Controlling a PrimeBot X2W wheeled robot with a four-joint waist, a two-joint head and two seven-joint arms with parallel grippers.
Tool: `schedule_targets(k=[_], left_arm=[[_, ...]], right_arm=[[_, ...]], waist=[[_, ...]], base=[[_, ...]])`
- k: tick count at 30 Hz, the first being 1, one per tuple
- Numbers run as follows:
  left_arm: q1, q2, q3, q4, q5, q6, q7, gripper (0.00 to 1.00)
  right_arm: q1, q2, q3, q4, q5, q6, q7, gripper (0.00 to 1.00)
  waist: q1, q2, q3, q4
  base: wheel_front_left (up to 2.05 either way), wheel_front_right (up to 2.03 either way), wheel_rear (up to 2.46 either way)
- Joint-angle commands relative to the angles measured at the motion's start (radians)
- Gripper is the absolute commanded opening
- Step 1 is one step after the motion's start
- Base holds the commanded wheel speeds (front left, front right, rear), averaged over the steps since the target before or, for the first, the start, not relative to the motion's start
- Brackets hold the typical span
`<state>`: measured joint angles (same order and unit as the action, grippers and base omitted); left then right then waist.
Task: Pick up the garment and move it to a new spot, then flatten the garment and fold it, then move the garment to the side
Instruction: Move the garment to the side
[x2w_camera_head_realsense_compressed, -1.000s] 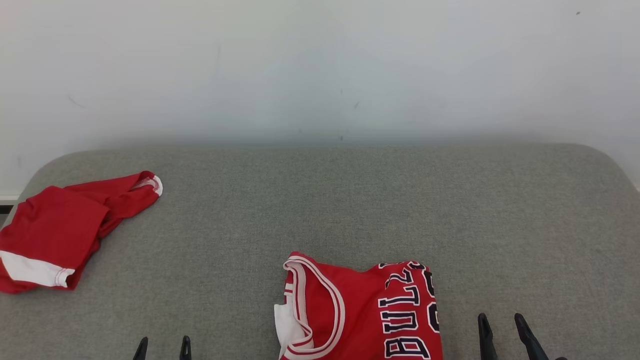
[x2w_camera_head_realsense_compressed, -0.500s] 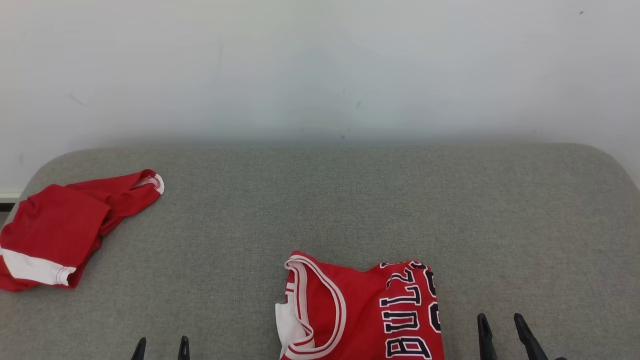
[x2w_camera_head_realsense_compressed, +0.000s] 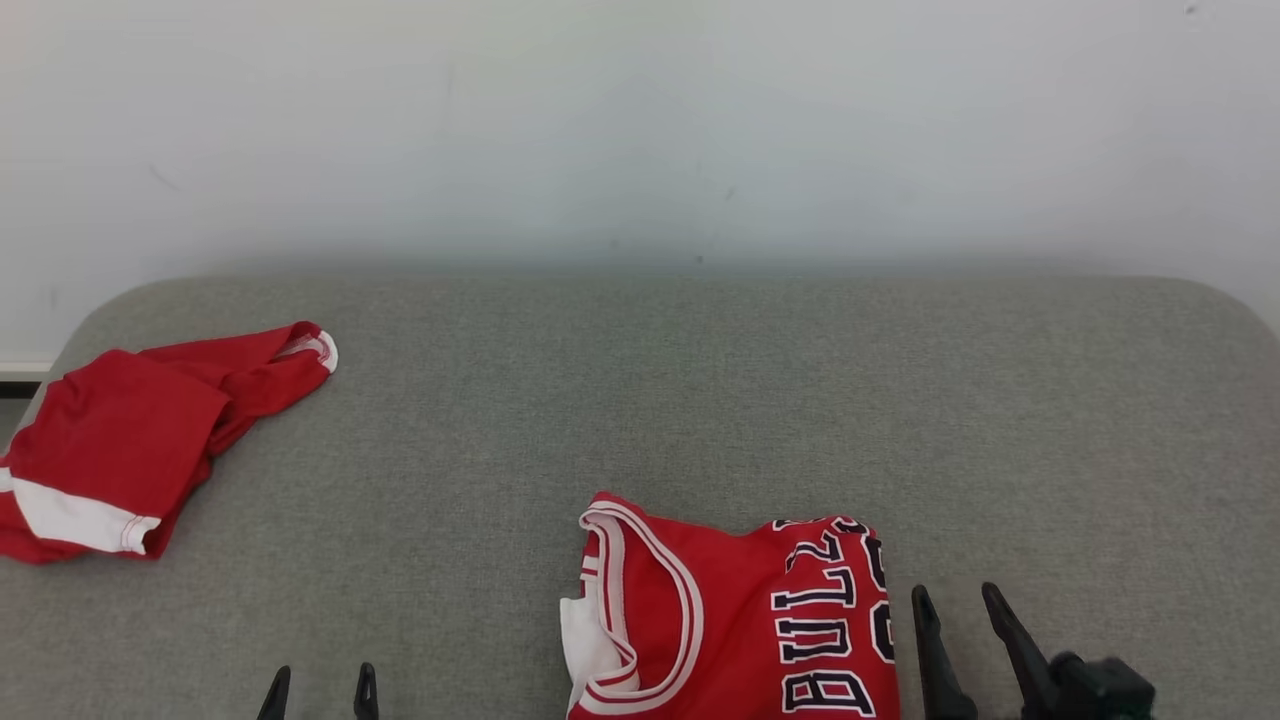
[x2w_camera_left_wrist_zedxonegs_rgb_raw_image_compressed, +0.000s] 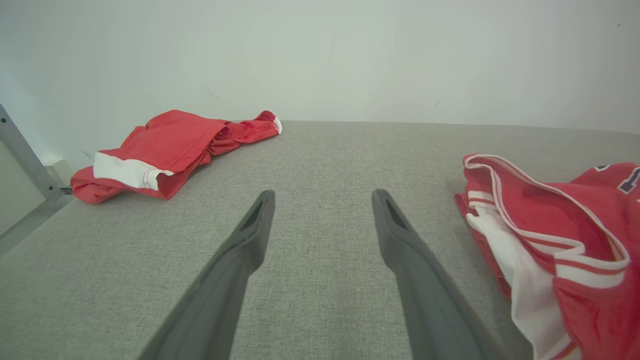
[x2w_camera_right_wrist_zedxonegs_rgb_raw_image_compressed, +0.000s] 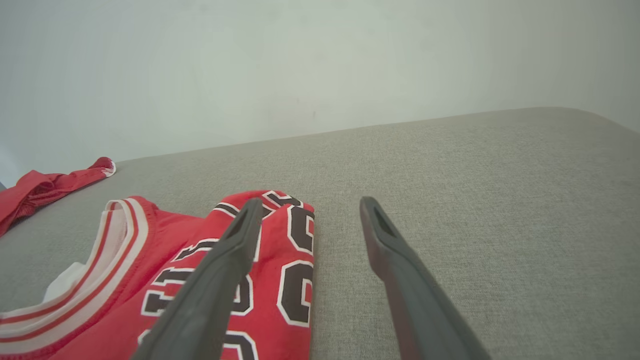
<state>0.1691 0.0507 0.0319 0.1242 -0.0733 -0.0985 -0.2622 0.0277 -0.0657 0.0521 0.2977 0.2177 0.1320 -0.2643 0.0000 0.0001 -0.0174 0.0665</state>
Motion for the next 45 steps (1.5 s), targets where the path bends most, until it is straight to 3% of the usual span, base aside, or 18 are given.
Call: schedule_targets(k=[1, 15, 25, 26, 28, 34, 45], left_arm=[[-0.011, -0.001, 0.000, 0.004, -0.010, -0.004, -0.002, 1.00], [-0.029, -0.001, -0.010, 0.017, -0.011, -0.014, -0.002, 1.00], [-0.048, -0.001, -0.012, 0.022, -0.023, -0.010, -0.002, 1.00], [-0.049, -0.001, -0.014, 0.023, -0.024, -0.009, -0.002, 1.00], [-0.049, -0.001, -0.017, 0.025, -0.025, -0.009, -0.002, 1.00], [-0.035, -0.001, -0.019, 0.027, -0.036, -0.006, -0.002, 1.00], [-0.090, -0.001, -0.050, 0.008, -0.067, 0.001, -0.002, 1.00]], right_arm=[[-0.040, -0.001, 0.009, 0.055, -0.008, -0.002, -0.002, 1.00], [-0.237, 0.005, 0.006, 0.441, -0.001, -0.002, -0.002, 1.00], [-0.295, 0.015, 0.091, 0.641, 0.099, -0.002, 0.003, 1.00], [-0.299, 0.016, 0.104, 0.657, 0.118, -0.002, 0.004, 0.93], [-0.305, 0.019, 0.143, 0.671, 0.159, -0.002, 0.006, 0.00], [-0.340, 0.013, 0.219, 0.663, 0.236, -0.002, 0.004, 0.00], [-0.589, -0.161, 0.281, 0.623, 0.248, -0.002, -0.001, 0.00]], waist=[[0.0000, -0.0001, 0.006, 0.012], [0.0000, -0.0001, 0.030, 0.075], [0.0000, -0.0001, 0.044, 0.083], [0.0000, -0.0001, 0.044, 0.084], [0.0000, -0.0001, 0.041, 0.085], [0.0000, -0.0001, 0.034, 0.072], [0.0000, -0.0001, 0.096, 0.024]], base=[[0.00, 0.00, 0.00], [0.00, 0.00, 0.00], [0.00, 0.00, 0.00], [0.00, 0.00, 0.00], [0.00, 0.00, 0.00], [0.00, 0.00, 0.00], [0.00, 0.00, 0.00]])
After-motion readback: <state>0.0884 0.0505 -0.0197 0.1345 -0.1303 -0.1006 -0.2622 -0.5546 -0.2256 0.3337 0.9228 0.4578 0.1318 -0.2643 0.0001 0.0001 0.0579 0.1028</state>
